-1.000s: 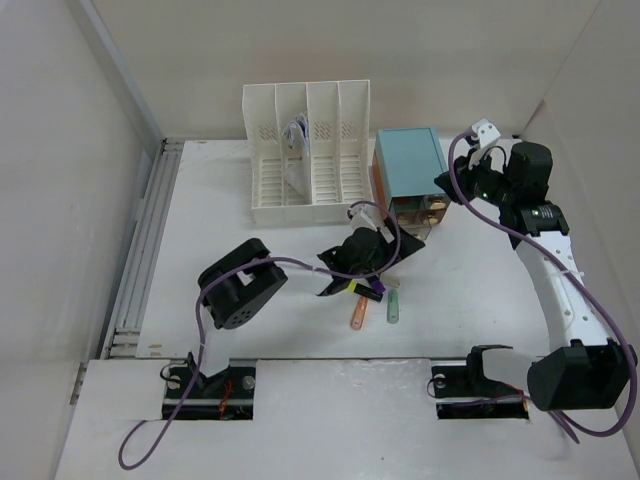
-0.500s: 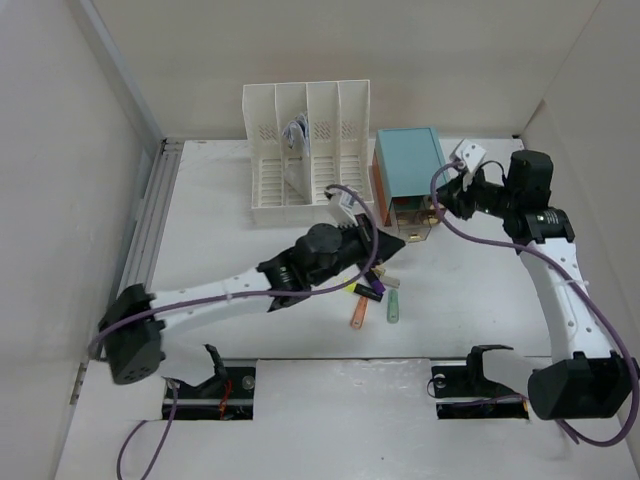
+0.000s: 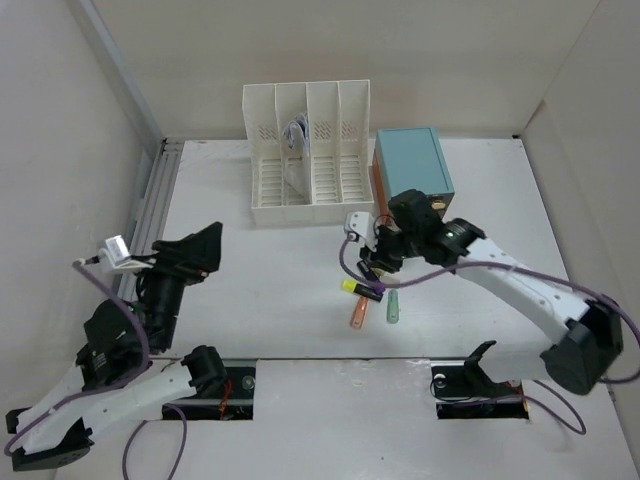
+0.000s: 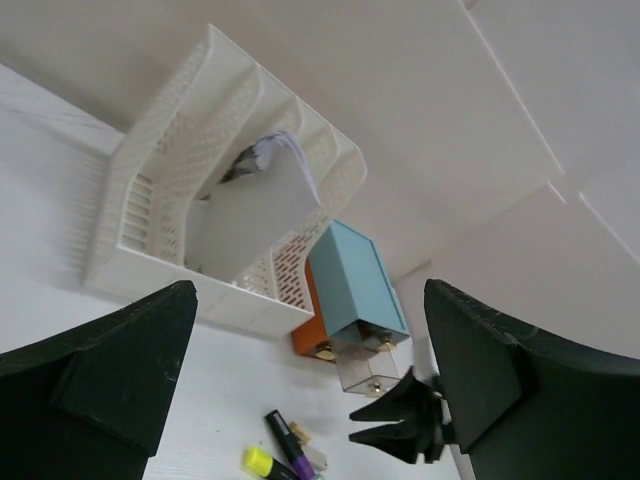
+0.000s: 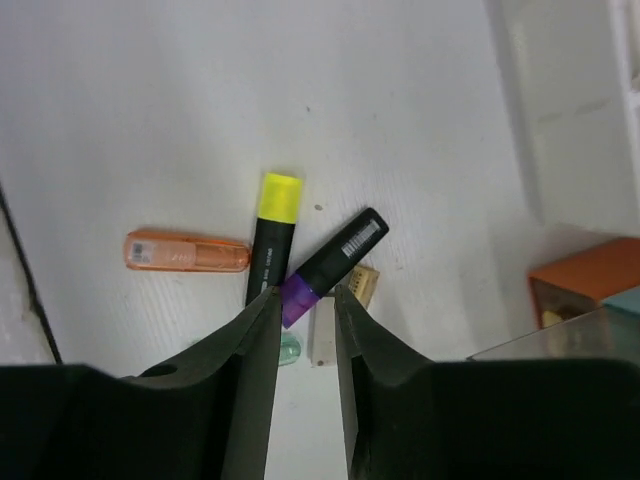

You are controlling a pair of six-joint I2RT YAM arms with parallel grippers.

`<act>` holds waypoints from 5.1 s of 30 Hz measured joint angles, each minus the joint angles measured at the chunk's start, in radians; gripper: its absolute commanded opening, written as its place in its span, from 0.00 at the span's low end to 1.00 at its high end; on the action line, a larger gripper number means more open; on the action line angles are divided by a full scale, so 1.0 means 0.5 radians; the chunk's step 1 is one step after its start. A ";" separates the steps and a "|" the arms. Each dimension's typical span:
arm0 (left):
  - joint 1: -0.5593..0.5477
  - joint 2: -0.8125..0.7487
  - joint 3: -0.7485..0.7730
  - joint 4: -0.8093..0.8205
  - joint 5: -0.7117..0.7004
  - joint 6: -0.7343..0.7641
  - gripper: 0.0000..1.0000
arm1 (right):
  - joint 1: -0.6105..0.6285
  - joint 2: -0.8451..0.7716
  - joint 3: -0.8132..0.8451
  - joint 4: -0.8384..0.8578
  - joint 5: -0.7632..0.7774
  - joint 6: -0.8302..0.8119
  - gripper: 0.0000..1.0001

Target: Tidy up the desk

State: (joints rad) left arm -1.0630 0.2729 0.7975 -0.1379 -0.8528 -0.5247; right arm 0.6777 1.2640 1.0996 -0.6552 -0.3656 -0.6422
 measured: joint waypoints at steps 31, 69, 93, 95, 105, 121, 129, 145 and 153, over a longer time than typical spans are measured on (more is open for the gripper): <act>-0.032 -0.093 -0.086 -0.316 -0.228 0.046 0.96 | 0.048 1.123 0.282 0.136 0.716 0.980 0.49; -0.032 -0.162 -0.087 -0.316 -0.235 0.047 0.96 | 0.048 0.990 0.530 -0.006 0.452 0.822 0.00; -0.032 -0.162 -0.088 -0.315 -0.240 0.047 0.96 | -0.710 0.531 0.574 0.511 0.444 0.744 0.00; -0.032 -0.162 -0.088 -0.315 -0.240 0.047 0.96 | -0.710 0.552 0.510 0.537 0.446 0.736 0.00; -0.032 -0.162 -0.088 -0.315 -0.240 0.047 0.96 | -0.710 0.582 0.336 0.583 0.455 0.696 0.00; -0.032 -0.162 -0.088 -0.315 -0.240 0.046 0.96 | -0.710 0.456 0.231 0.542 0.452 0.661 0.51; -0.032 -0.162 -0.088 -0.315 -0.240 0.047 0.96 | -0.710 0.418 0.231 0.462 0.430 0.647 0.69; -0.032 -0.164 -0.088 -0.315 -0.240 0.047 0.96 | -0.228 0.290 0.256 0.026 -0.238 0.005 0.31; -0.032 -0.199 -0.088 -0.316 -0.249 0.046 0.96 | 0.237 0.800 -0.021 0.084 0.007 0.203 0.50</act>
State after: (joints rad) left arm -1.0790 0.1734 0.7536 -0.2958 -0.9775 -0.5018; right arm 0.7963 1.6642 1.0889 -0.6132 -0.3622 -0.5407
